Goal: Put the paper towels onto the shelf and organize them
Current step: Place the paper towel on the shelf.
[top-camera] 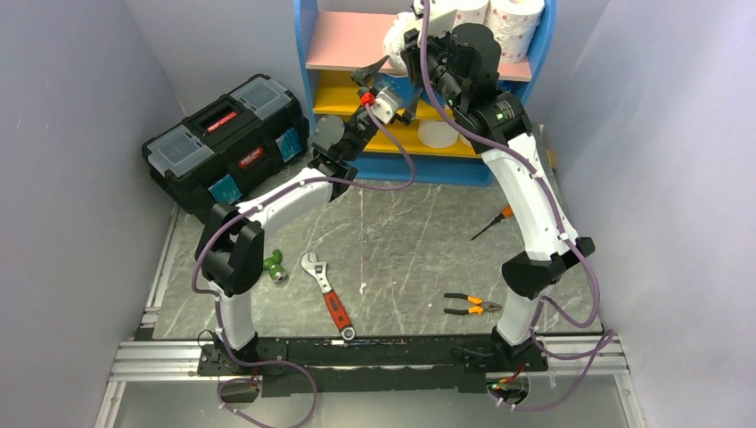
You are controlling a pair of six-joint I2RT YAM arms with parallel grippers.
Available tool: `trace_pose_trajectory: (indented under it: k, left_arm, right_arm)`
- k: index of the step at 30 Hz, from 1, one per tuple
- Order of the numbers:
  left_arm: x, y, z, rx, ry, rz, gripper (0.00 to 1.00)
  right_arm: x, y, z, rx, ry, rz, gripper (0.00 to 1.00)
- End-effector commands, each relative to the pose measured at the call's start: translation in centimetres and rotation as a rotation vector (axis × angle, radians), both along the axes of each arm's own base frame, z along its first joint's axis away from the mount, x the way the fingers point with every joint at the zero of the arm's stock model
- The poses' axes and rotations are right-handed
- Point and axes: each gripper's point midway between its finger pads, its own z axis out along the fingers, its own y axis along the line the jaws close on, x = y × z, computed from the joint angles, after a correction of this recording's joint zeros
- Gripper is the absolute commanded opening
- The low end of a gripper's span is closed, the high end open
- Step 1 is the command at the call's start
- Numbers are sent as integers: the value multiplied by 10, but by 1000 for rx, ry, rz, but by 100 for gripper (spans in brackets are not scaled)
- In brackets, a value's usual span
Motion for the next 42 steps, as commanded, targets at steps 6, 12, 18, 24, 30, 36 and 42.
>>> trace_pose_trajectory:
  k: [6,12,18,24,30,36,42]
  left_arm:
    - [-12,13,49,-163,-112,-1,99]
    - [-16,9,56,-193,-110,-46,99]
    - [-17,4,58,-193,-102,-63,99]
    - [-13,5,67,-215,-87,-59,99]
    - [-9,5,68,-228,-68,-54,100]
    - [2,10,69,-243,-38,-38,99]
    - [12,14,70,-256,-13,-37,99]
  right_arm:
    - [-1,-12,29,58,-75,-43,29]
    - [0,-11,26,55,-69,-44,31]
    - [2,-9,24,64,-63,-42,42]
    - [2,-9,26,71,-66,-45,60]
    - [2,-10,28,83,-73,-48,68]
    - [0,-12,36,101,-92,-51,74]
    - [-5,-14,50,151,-120,-35,83]
